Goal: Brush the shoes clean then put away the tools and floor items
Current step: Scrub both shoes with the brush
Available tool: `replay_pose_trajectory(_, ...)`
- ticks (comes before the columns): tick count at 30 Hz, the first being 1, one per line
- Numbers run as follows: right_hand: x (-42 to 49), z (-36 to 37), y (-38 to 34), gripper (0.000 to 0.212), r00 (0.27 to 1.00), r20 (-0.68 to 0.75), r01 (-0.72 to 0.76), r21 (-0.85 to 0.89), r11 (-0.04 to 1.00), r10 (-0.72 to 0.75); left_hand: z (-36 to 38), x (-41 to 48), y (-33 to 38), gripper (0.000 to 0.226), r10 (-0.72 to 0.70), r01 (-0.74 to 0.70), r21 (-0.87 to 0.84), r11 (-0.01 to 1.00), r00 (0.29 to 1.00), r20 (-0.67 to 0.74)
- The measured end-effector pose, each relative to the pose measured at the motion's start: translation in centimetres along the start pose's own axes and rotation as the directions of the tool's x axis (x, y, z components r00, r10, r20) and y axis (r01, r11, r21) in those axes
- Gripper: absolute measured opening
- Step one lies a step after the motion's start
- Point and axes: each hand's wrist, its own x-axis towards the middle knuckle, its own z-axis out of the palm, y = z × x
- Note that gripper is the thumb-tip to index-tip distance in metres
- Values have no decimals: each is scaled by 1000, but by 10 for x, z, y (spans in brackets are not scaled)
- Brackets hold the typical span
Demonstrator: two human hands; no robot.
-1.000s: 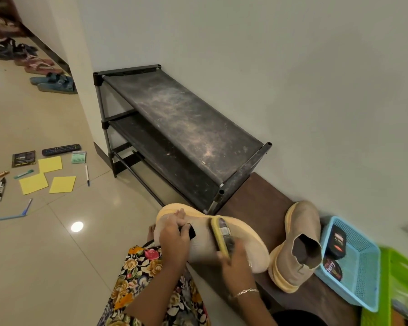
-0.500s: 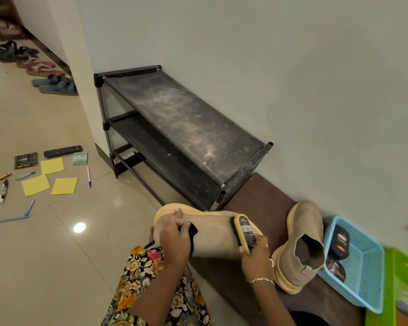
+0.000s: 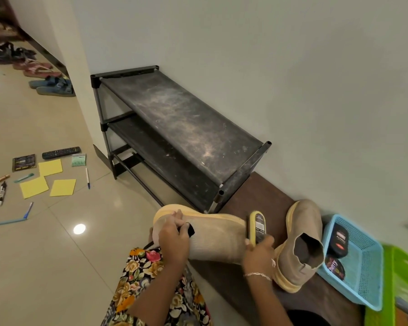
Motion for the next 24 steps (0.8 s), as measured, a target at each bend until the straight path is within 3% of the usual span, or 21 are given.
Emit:
replay_pose_trajectory(1, -13, 10, -10, 40, 990, 82, 108, 44, 993, -112, 1, -1, 1, 9, 11, -11, 5, 1000, 1000, 0)
replay_pose_trajectory(4, -53, 38, -31, 44, 851, 304, 414, 112, 903, -428, 1, -3, 6, 9, 3, -3, 23, 1000, 1000, -11)
replay_pose_trajectory(6, -40, 38, -21, 46, 863, 269, 458, -60, 887, -428, -1, -1, 7, 19, -31, 30, -24, 999, 999, -28)
replay_pose_trajectory(8, -10, 21, -1, 45, 955, 144, 283, -187, 941, -259, -1, 1, 4, 19, -46, 46, -45, 998, 999, -13)
replay_pose_trajectory(10, 13, -3, 16, 42, 998, -9, 67, -183, 981, -69, -1, 0, 5, 11, -41, 41, 9, 999, 999, -1)
replay_pose_trajectory(12, 22, -18, 28, 44, 994, -101, -47, -84, 995, 38, -1, -1, 9, 14, 1, 0, 6, 1000, 1000, -24)
replay_pose_trajectory(14, 22, -26, 39, 47, 990, -108, -73, 172, 982, 93, -5, -2, 17, 32, 54, -55, -24, 998, 998, -40)
replay_pose_trajectory(16, 16, -33, 41, 45, 986, -22, -131, 508, 852, 165, -9, -3, 22, 32, 118, -119, -41, 992, 992, -39)
replay_pose_trajectory(18, 10, -38, 33, 41, 964, 136, -253, 738, 626, 230, -9, -5, 22, 13, 176, -178, -36, 983, 983, -44)
replay_pose_trajectory(19, 8, -39, 29, 39, 948, 209, -307, 798, 519, 240, -10, -7, 24, 9, 214, -215, -15, 977, 976, -35)
replay_pose_trajectory(21, 6, -39, 21, 38, 929, 300, -364, 851, 379, 218, -9, -13, 31, 38, 317, -318, 57, 946, 948, 36)
replay_pose_trajectory(24, 3, -34, 10, 36, 918, 359, -395, 866, 306, 169, -7, -28, 42, 56, 544, -555, 151, 818, 832, 109)
